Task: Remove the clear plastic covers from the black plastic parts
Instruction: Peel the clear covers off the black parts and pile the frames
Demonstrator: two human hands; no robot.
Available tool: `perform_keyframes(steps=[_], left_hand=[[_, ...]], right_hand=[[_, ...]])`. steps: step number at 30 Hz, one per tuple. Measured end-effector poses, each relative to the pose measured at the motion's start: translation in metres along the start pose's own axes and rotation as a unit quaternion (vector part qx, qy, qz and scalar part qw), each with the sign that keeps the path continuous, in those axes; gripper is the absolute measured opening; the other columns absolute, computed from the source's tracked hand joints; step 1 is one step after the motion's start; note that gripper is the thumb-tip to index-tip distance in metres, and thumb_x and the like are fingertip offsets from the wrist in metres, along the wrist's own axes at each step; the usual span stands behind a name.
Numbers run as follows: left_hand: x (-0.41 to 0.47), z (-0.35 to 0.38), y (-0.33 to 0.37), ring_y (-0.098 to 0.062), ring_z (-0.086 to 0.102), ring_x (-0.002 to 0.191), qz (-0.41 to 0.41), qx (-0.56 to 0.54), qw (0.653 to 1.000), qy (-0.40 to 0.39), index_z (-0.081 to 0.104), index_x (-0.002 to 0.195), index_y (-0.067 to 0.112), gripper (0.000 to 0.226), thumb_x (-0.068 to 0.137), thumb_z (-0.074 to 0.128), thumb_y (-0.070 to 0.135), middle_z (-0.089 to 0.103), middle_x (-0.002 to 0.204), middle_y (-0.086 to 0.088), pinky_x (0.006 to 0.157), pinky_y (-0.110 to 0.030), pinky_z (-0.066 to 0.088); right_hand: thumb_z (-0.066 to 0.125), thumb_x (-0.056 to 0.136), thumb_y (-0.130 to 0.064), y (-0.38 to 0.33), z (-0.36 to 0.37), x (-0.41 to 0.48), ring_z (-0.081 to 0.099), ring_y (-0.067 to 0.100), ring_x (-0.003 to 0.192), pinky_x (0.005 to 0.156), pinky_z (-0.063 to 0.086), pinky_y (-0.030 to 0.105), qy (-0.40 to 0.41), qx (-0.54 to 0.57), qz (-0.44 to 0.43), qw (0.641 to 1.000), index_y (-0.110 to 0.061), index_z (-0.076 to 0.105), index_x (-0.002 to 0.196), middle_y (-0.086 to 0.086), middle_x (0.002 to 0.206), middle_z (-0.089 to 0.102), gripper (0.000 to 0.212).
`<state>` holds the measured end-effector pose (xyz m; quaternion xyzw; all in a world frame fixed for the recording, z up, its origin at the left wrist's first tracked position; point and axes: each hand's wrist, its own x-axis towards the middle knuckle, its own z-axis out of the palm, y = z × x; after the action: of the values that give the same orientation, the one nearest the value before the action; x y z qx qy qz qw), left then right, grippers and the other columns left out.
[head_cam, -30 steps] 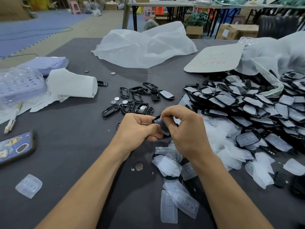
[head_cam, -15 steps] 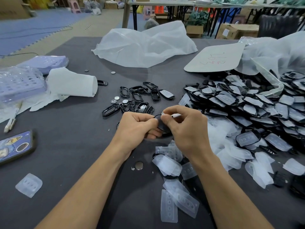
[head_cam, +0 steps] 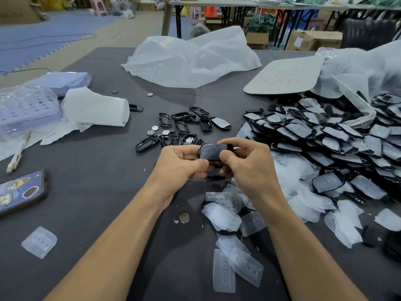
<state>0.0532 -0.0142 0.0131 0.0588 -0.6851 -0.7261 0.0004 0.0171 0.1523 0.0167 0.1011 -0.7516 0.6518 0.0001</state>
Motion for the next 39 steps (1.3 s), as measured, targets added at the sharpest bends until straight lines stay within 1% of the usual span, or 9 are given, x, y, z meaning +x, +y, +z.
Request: perform_keyframes(steps=[3, 5, 11, 18, 21, 24, 29, 36, 39], left_hand=[[0.0008, 0.0001, 0.0018, -0.022, 0.078, 0.086, -0.010, -0.010, 1.000, 0.009, 0.080, 0.103, 0.011, 0.019, 0.093, 0.068, 0.000, 0.080, 0.096, -0.015, 0.070, -0.024, 0.061], [0.0017, 0.0011, 0.0024, -0.022, 0.078, 0.080, -0.017, -0.020, 0.999, 0.018, 0.080, 0.101, 0.007, 0.014, 0.095, 0.068, 0.003, 0.080, 0.092, -0.017, 0.065, -0.023, 0.061], [0.0019, 0.0030, 0.0010, -0.020, 0.079, 0.077, -0.016, -0.004, 1.000, 0.021, 0.080, 0.093, 0.010, 0.015, 0.096, 0.067, 0.003, 0.080, 0.087, -0.016, 0.064, -0.023, 0.061], [0.0025, 0.0022, 0.0009, -0.017, 0.077, 0.070, -0.019, -0.014, 0.999, 0.033, 0.080, 0.093, 0.006, 0.010, 0.094, 0.070, 0.003, 0.079, 0.081, -0.016, 0.061, -0.022, 0.060], [0.0024, 0.0035, 0.0019, -0.017, 0.077, 0.069, -0.017, -0.021, 0.999, 0.032, 0.080, 0.091, 0.008, 0.015, 0.094, 0.067, 0.000, 0.079, 0.080, -0.015, 0.060, -0.022, 0.059], [0.0021, 0.0029, 0.0038, -0.020, 0.078, 0.073, -0.015, -0.034, 0.999, 0.021, 0.082, 0.087, 0.011, 0.028, 0.093, 0.061, -0.007, 0.079, 0.083, -0.016, 0.062, -0.023, 0.060], [0.0002, 0.0028, 0.0050, -0.022, 0.079, 0.084, -0.007, -0.024, 1.000, -0.001, 0.083, 0.096, 0.011, 0.047, 0.082, 0.050, -0.019, 0.080, 0.093, -0.017, 0.067, -0.023, 0.060], [-0.0019, 0.0051, 0.0049, -0.022, 0.079, 0.083, 0.007, -0.012, 1.000, 0.005, 0.082, 0.097, 0.012, 0.029, 0.091, 0.062, -0.008, 0.080, 0.092, -0.015, 0.065, -0.021, 0.059], [-0.0012, 0.0053, 0.0044, -0.023, 0.078, 0.079, 0.008, -0.015, 1.000, 0.021, 0.082, 0.092, 0.012, 0.024, 0.093, 0.064, -0.003, 0.080, 0.089, -0.017, 0.065, -0.024, 0.061]], right_hand=[[0.067, 0.090, -0.001, -0.0001, -0.0008, 0.0007, 0.063, 0.014, 0.047, 0.051, 0.053, 0.026, 0.002, -0.007, -0.001, 1.000, -0.022, 0.077, 0.094, 0.000, 0.065, 0.073, 0.025], [0.066, 0.089, 0.001, -0.0003, -0.0014, 0.0012, 0.060, 0.013, 0.046, 0.049, 0.053, 0.027, 0.001, -0.017, -0.004, 1.000, -0.022, 0.077, 0.093, -0.003, 0.061, 0.070, 0.026], [0.063, 0.091, 0.000, -0.0019, -0.0004, 0.0016, 0.058, 0.013, 0.046, 0.050, 0.051, 0.027, -0.001, -0.021, -0.005, 1.000, -0.023, 0.078, 0.089, -0.005, 0.060, 0.068, 0.027], [0.059, 0.097, -0.002, -0.0041, 0.0016, 0.0010, 0.058, 0.016, 0.047, 0.051, 0.053, 0.031, -0.015, -0.008, -0.006, 1.000, -0.024, 0.077, 0.083, 0.005, 0.066, 0.070, 0.032], [0.060, 0.095, -0.001, -0.0034, 0.0017, 0.0010, 0.058, 0.016, 0.047, 0.051, 0.052, 0.030, -0.008, -0.009, -0.002, 1.000, -0.024, 0.077, 0.083, 0.003, 0.066, 0.071, 0.031], [0.062, 0.093, 0.000, -0.0029, 0.0011, 0.0019, 0.059, 0.015, 0.046, 0.052, 0.052, 0.028, 0.003, -0.006, 0.002, 1.000, -0.023, 0.077, 0.083, -0.001, 0.064, 0.071, 0.030], [0.066, 0.092, -0.002, -0.0014, 0.0007, 0.0027, 0.062, 0.015, 0.046, 0.052, 0.052, 0.027, 0.015, -0.003, 0.008, 1.000, -0.020, 0.076, 0.081, 0.001, 0.062, 0.071, 0.024], [0.069, 0.091, 0.001, -0.0003, 0.0004, 0.0025, 0.064, 0.019, 0.047, 0.050, 0.052, 0.026, 0.018, 0.032, 0.032, 0.999, -0.015, 0.074, 0.084, 0.008, 0.066, 0.073, 0.018], [0.066, 0.092, 0.003, -0.0018, 0.0008, 0.0023, 0.062, 0.018, 0.046, 0.049, 0.051, 0.025, 0.012, 0.036, 0.032, 0.999, -0.012, 0.073, 0.082, 0.006, 0.065, 0.072, 0.020]])
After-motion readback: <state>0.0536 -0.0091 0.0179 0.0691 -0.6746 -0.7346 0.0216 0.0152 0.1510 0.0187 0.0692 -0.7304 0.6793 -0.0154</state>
